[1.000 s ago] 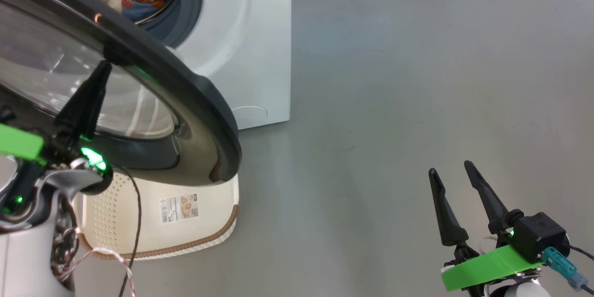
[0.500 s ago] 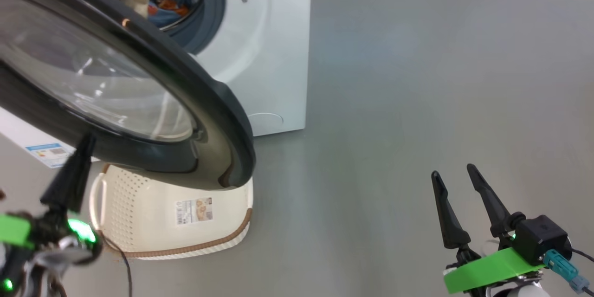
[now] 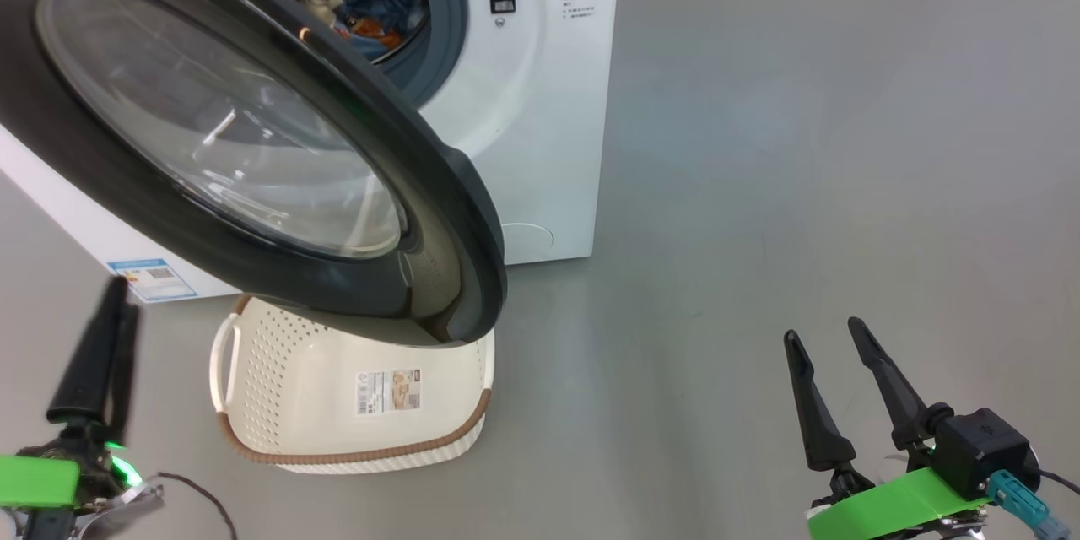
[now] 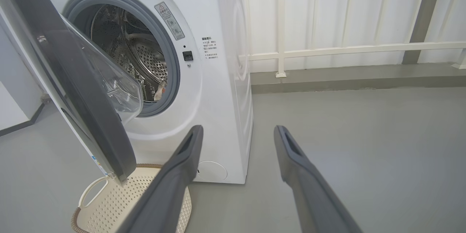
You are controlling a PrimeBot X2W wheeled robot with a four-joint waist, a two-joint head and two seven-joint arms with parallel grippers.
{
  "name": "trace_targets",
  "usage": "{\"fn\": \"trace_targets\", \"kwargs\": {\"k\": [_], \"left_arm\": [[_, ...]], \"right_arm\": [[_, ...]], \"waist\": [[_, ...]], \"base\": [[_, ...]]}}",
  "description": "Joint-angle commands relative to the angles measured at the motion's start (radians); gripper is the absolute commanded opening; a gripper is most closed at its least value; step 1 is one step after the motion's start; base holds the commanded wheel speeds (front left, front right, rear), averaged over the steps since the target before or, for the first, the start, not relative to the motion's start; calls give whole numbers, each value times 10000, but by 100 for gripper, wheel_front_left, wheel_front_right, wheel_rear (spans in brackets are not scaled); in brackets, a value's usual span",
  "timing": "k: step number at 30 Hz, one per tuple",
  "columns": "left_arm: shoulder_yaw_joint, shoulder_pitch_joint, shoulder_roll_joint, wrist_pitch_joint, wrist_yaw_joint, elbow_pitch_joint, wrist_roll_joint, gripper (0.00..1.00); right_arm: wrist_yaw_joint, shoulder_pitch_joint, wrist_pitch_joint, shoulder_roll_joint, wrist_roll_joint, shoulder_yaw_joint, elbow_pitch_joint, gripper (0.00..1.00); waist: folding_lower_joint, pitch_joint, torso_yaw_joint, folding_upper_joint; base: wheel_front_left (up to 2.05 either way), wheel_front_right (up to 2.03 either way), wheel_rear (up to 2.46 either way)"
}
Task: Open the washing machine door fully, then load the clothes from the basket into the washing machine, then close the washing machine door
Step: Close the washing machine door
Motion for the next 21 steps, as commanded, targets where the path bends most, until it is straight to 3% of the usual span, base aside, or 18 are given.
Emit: {"fn": "trace_targets", "kwargs": {"k": [1,5,10,14,21], "left_arm": [[331,-59,338,-206,-105,-462,381,100],[-284,450,950,-1745,-105,-1347,3293,100],[-1017,1180,1467,-3713,-67,-1350,6836,100],[-1500,1623,1836,-4575,507,-1047,9248,100],[-2069,2145,1779,-5322,1211,-490,10885,100]], "right_arm": [[27,-41,-7,-13,-130,235,-290,100],[27,37,57,-13,-181,206,-334,100],[27,137,137,-13,-252,190,-379,100],[27,219,223,-13,-320,232,-436,100],[27,363,350,-61,-371,261,-488,100]], "waist": [[0,-44,35,0],[0,-160,77,0],[0,-358,119,0],[0,-482,139,0],[0,-723,109,0]], "base": [[0,0,0],[0,0,0],[0,0,0],[0,0,0],[0,0,0]]}}
